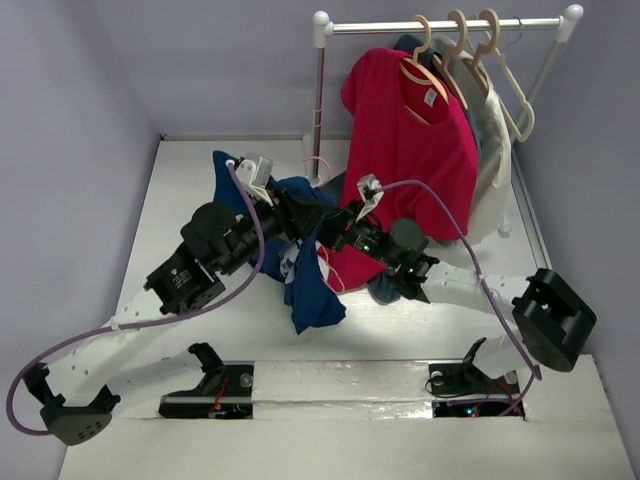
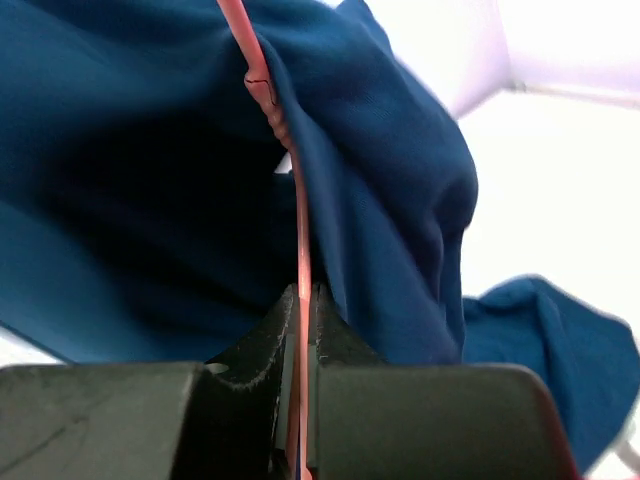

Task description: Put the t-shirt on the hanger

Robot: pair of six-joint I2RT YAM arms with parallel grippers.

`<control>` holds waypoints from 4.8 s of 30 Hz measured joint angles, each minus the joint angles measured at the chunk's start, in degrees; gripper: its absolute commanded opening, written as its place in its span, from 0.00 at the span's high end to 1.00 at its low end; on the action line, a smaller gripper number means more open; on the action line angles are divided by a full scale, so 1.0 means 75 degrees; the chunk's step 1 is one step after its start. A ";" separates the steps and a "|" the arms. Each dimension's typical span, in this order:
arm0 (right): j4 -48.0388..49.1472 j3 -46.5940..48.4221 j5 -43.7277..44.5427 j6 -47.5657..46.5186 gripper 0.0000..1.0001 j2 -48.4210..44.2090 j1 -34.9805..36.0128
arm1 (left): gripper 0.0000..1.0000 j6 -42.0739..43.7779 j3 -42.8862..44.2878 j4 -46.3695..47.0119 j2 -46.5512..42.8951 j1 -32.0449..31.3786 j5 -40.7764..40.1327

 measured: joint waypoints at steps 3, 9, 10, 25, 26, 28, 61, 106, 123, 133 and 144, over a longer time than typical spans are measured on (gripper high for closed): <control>0.0431 -0.0201 0.0067 -0.0006 1.00 -0.0361 0.0003 | 0.37 0.0038 0.0000 -0.0128 -0.0017 -0.0032 0.0026; 0.0717 -0.0816 0.0414 -0.0294 1.00 -0.1778 0.0000 | 0.33 -0.0122 -0.0192 -0.0254 -0.0909 -0.0041 -0.1102; 0.0781 -0.0848 0.0446 -0.0326 1.00 -0.1891 0.0000 | 0.33 -0.0146 -0.0198 -0.0181 -0.1046 -0.0041 -0.1338; 0.0813 -0.1416 0.0568 -0.0414 1.00 -0.2407 0.0003 | 0.40 -0.0189 0.0571 0.0574 0.0924 0.0364 -0.3433; 0.0813 -0.1416 0.0571 -0.0428 1.00 -0.2474 0.0003 | 0.40 -0.0189 0.0571 0.0510 0.1058 0.0370 -0.3485; 0.0723 -0.1425 0.0589 -0.0458 1.00 -0.2559 0.0003 | 0.41 -0.0198 0.0571 0.0493 0.1218 0.0388 -0.3587; 0.0542 -0.1011 0.1501 -0.0758 1.00 -0.1804 0.0003 | 0.29 -0.0664 -0.0271 0.1276 0.0003 -0.0411 -0.3150; 0.0245 -0.1326 0.0816 -0.0565 1.00 -0.2445 0.0003 | 0.42 -0.0344 -0.0044 0.2602 0.1938 0.2008 -0.1781; -0.0618 -0.0402 0.1035 -0.1253 1.00 -0.1518 0.0003 | 0.39 -0.2011 -0.1559 0.3923 0.1769 0.1539 -0.1090; -0.0845 -0.0082 0.1070 -0.1338 1.00 -0.1122 0.0003 | 0.79 -0.2492 -0.1888 0.4351 0.1693 0.1512 -0.1358; -0.2101 0.0166 0.1107 -0.1271 0.76 -0.1183 0.0096 | 1.00 -0.3142 -0.2078 0.4704 0.1617 0.1297 -0.1221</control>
